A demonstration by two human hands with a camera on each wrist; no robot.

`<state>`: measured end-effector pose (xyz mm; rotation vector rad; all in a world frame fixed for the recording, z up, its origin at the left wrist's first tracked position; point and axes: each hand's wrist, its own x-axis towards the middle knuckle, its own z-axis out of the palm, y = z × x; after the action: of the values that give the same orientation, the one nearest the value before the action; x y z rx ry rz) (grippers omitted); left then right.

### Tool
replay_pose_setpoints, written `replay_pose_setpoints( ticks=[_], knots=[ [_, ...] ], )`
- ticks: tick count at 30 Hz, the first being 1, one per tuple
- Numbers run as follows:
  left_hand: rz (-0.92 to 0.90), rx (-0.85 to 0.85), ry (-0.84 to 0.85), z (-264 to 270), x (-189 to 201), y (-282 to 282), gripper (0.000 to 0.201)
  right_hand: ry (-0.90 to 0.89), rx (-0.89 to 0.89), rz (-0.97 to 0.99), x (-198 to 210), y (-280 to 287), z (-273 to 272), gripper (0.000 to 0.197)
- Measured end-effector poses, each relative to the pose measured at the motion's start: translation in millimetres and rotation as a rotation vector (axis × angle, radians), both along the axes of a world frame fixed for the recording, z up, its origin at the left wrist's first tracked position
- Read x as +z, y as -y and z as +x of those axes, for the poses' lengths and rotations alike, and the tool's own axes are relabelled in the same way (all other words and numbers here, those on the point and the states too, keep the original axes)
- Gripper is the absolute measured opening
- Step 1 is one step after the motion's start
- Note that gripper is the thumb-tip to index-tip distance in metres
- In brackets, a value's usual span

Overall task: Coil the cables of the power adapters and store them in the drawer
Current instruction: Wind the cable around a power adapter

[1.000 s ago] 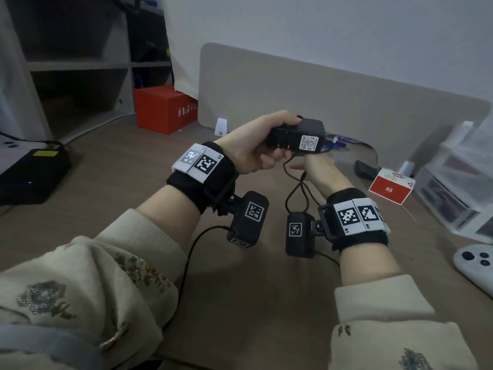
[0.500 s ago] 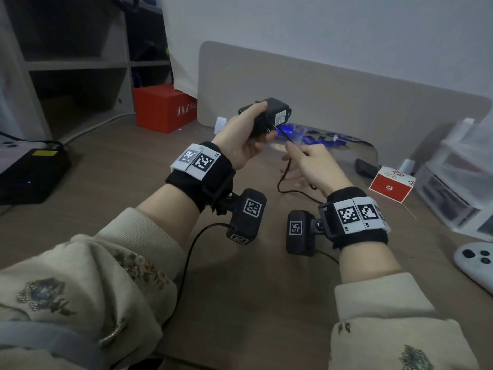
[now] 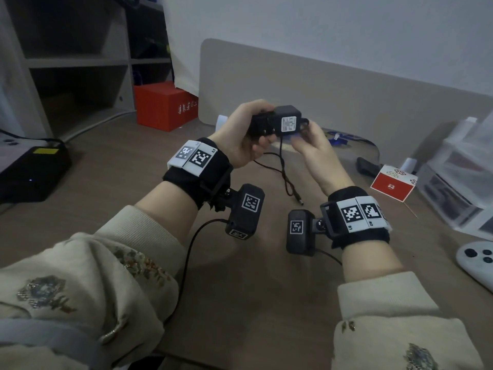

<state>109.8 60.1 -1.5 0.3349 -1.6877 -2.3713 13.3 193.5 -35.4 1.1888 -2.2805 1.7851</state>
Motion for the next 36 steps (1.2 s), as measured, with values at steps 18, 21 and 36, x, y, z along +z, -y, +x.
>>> replay_pose_setpoints(
  ticks=[18,21,36],
  knots=[
    [-0.184,0.188,-0.173,-11,-8,11,0.02,-0.108,0.022,0.202,-1,1,8,0.021],
    [-0.156,0.259,-0.174,-14,-11,16,0.025,-0.163,0.036,0.29,1,2,14,0.027],
    [-0.766,0.389,-0.046,-20,-23,17,0.038,-0.209,0.064,0.113,7,1,19,0.026]
  ],
)
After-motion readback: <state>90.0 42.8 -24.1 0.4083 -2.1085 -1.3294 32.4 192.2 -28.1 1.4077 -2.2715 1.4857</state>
